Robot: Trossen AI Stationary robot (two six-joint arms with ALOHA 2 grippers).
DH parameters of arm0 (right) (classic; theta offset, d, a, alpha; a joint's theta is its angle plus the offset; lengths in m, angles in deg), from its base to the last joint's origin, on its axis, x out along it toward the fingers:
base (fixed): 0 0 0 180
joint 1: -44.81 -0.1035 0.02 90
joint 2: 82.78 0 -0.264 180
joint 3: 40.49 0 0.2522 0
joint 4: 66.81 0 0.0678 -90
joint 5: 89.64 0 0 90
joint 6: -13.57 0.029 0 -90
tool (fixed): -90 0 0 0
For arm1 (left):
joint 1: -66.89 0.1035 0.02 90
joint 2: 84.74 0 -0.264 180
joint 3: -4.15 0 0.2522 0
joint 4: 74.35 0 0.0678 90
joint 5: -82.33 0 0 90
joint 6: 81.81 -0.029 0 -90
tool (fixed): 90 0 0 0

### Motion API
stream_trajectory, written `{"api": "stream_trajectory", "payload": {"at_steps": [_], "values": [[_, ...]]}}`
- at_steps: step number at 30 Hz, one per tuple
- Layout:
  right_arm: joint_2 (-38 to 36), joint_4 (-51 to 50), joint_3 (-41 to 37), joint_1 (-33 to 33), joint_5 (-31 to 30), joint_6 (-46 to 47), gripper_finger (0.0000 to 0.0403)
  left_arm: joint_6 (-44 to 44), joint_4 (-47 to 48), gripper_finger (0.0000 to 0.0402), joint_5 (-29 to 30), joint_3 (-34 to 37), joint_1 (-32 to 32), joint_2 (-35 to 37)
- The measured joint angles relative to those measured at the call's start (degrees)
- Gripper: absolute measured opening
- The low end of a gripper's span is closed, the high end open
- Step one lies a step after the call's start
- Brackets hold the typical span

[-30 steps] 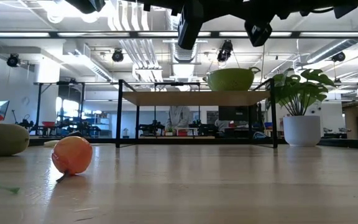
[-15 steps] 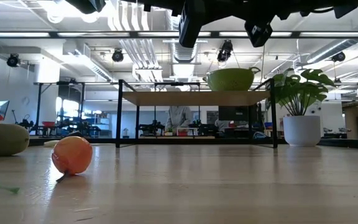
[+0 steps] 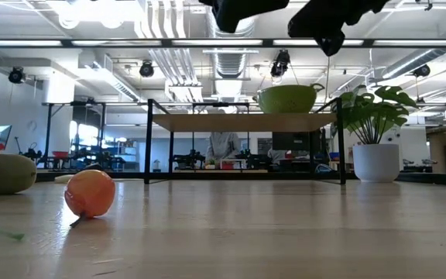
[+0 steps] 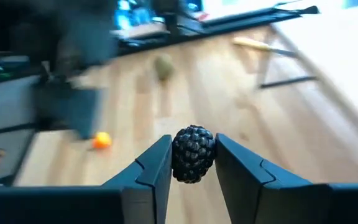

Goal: Build produce basket
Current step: Put the blackberry into the green basket

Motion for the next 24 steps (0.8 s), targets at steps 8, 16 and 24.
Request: {"api": "stream_trajectory", "payload": {"at_steps": [8, 16, 24], "values": [[0.6, -19.9, 11.7, 11.0, -10.5, -4.7, 0.0096, 23.0, 9.9, 0.0252, 0.1, 0.1, -0.6, 0.2], [1.9, -24.0, 17.1, 22.8, -11.9, -6.5, 0.011, 28.1, 13.6, 0.0252, -0.1, 0.1, -0.1, 0.2], [6.8, -24.2, 18.3, 30.7, -7.3, -8.4, 0.0098, 29.3, 14.8, 0.0252, -0.1, 0.1, -0.1, 0.2]]}}
